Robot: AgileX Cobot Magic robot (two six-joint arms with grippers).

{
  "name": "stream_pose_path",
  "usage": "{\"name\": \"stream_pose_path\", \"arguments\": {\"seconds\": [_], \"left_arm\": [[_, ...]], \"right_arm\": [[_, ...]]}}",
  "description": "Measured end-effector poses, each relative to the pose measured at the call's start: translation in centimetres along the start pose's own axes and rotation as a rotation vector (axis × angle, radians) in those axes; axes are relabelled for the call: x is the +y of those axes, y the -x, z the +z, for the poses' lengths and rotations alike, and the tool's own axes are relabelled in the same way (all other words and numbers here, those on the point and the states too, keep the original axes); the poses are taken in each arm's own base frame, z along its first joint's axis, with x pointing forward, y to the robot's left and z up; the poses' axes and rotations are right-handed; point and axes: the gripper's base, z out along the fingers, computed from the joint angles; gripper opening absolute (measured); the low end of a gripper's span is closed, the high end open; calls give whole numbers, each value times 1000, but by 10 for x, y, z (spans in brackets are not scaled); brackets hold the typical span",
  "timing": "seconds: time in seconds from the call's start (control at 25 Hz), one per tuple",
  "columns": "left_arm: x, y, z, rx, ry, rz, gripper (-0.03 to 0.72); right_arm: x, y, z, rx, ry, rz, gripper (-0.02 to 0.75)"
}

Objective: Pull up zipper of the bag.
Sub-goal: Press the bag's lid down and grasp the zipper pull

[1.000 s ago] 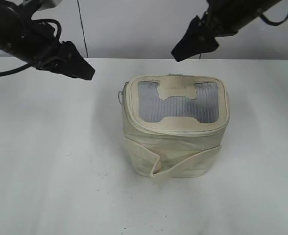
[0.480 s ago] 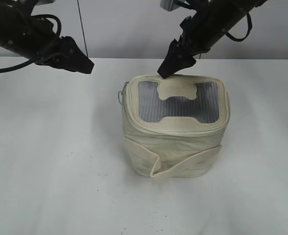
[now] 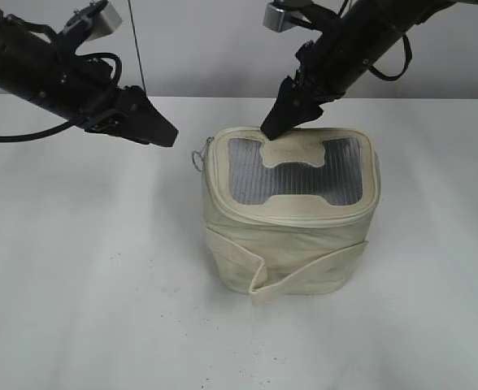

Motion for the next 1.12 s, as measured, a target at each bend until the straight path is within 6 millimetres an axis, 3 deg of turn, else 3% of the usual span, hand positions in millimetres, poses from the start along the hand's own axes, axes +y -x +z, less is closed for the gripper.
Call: {"name": "stream_pose_path", "arguments": {"seconds": [0.16, 0.4, 0.72, 1.12], "left_arm": [[-2, 8, -1, 4, -25, 52, 536], [1, 7, -3, 52, 4, 218, 554], [-17, 7, 17, 152, 88, 526, 554], [-33, 13, 39, 144, 169, 672, 554]], "right_arm": [[2, -1, 1, 13, 35, 6, 283], [6, -3, 1, 31, 77, 9, 34], [6, -3, 1, 33, 80, 8, 18], [7, -3, 1, 35, 82, 8, 18]]}}
